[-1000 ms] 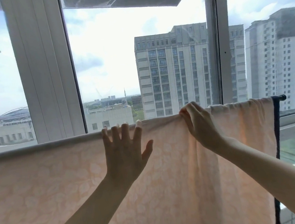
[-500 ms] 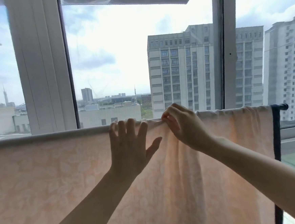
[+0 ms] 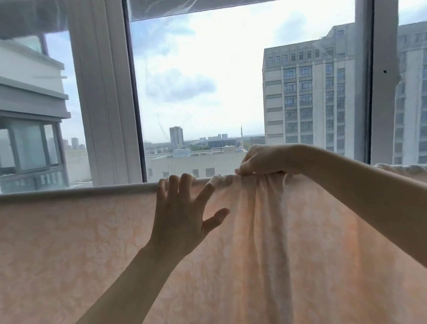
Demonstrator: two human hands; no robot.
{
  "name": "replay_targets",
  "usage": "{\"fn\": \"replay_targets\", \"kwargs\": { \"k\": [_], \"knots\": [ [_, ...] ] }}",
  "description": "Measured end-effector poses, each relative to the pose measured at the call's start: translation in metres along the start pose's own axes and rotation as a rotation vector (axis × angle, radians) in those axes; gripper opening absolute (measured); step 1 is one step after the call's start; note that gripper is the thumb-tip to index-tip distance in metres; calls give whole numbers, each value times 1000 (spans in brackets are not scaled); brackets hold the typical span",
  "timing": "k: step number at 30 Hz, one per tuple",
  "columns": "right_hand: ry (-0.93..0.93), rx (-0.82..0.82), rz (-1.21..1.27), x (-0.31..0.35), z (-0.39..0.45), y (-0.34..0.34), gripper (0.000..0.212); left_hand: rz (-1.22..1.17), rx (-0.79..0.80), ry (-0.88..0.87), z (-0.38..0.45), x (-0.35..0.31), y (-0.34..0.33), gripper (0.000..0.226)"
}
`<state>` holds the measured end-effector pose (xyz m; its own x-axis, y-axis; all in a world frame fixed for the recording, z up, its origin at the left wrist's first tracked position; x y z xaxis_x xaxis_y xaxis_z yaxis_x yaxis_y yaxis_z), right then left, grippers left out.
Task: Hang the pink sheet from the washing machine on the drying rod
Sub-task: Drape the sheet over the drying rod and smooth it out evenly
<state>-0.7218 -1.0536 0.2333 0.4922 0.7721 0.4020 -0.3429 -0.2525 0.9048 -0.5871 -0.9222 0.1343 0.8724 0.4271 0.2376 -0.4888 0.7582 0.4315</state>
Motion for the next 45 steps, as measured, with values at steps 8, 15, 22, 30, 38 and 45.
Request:
{"fn": "replay_targets", "kwargs": {
  "k": [8, 15, 22, 30, 38, 45],
  "knots": [
    [181, -282, 89, -5, -7, 0, 28, -28, -5, 43, 0, -3, 4, 62],
    [311, -538, -14, -40, -33, 8, 23, -56, 16, 72, 9, -34, 5, 62],
    [405, -533, -94, -39, -41, 1, 16, -128, -1, 20, 22, -80, 3, 60],
    [350, -480, -42, -64, -55, 16, 12, -93, -36, 12, 16, -64, -12, 60],
    [333, -526, -93, -62, -48, 8, 9, -66, -48, 27, 20, -65, -17, 59],
    [261, -871, -21, -82, -55, 30, 11, -50, -54, 25, 19, -62, -19, 61]
  ]
}}
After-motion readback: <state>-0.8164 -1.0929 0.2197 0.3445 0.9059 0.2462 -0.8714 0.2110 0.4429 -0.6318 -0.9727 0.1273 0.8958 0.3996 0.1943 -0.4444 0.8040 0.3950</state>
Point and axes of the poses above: each hand's wrist, its own z-axis towards the middle knuckle, its own y-axis out of the back of the hand, x = y × z, the point moved 3 cm from there along z, towards the middle knuckle, and after that the axes turned 3 degrees about y, right-handed, at the moved point
